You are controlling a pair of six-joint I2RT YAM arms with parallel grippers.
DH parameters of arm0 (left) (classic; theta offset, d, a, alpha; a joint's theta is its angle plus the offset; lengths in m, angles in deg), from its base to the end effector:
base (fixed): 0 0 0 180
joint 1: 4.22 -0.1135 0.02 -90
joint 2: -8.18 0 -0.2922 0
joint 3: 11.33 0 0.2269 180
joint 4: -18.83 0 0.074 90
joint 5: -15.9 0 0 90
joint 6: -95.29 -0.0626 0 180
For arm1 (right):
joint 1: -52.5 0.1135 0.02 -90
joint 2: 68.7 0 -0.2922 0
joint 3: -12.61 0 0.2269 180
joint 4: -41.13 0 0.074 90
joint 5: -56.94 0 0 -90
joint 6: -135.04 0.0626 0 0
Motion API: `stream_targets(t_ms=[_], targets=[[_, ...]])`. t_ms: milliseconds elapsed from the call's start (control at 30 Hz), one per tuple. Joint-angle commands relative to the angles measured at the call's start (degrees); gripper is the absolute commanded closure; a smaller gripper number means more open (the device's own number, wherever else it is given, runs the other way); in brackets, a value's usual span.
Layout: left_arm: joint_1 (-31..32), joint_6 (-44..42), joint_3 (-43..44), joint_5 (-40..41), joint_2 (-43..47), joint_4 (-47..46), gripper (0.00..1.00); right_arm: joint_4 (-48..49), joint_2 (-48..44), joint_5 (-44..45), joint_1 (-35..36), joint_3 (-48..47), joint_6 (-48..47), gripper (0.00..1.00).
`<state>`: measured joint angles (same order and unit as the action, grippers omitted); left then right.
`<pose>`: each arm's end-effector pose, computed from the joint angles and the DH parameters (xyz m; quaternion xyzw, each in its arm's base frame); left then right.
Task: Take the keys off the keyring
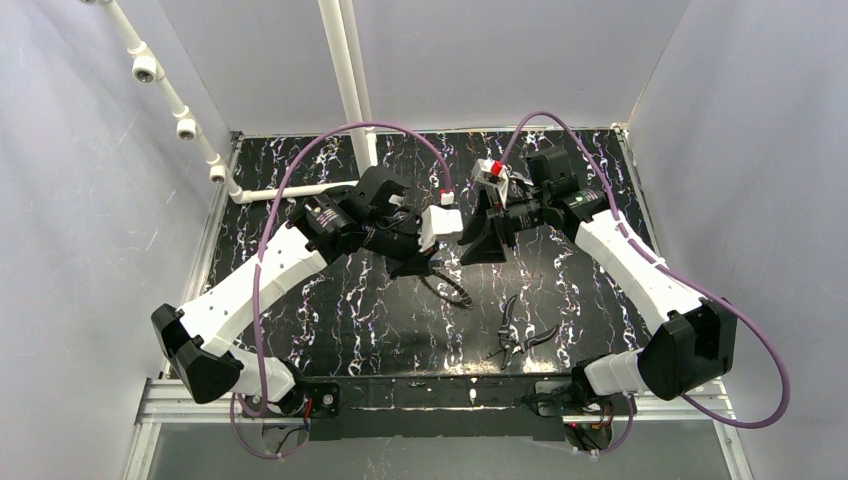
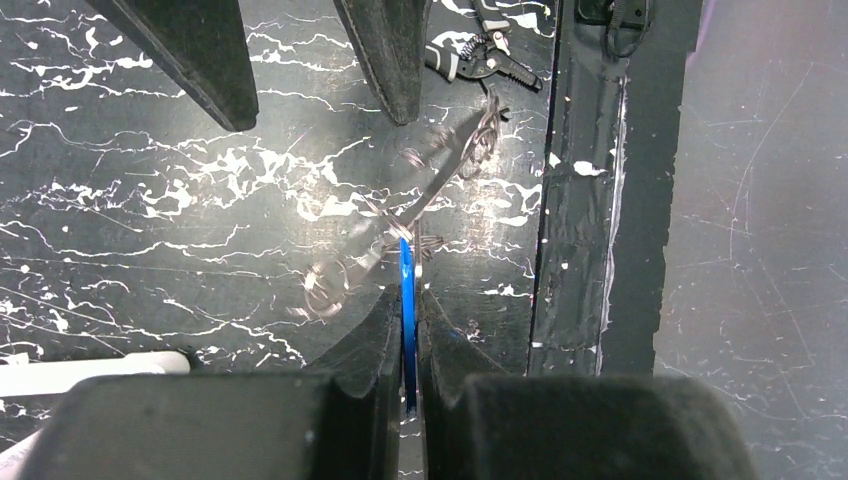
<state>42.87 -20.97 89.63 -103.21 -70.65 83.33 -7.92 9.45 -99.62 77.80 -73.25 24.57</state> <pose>0.1606 -0.2175 0.3989 0.6103 0.6496 -0.2968 0.3428 0.2097 0.1627 0.3646 -0.5045 0.6139 0.5141 0.3231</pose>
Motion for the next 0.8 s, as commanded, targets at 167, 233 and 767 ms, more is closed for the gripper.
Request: stream_targets(t_ms=[167, 233, 767], targets=[[0.2, 7.1, 2.8, 4.2, -0.6, -0.7, 1.00, 2.8, -1.7, 3.3, 1.6, -2.7, 5.1, 0.36], [0.2, 10.8, 4.3, 4.8, -1.6, -0.2, 1.00, 4.2, -1.6, 5.9, 1.6, -2.8, 7.3, 0.36], [0.1, 31.0, 7.1, 8.1, -3.3, 4.2, 1.00, 3.1, -0.9, 17.6, 1.5, -6.0, 9.9, 0.36]])
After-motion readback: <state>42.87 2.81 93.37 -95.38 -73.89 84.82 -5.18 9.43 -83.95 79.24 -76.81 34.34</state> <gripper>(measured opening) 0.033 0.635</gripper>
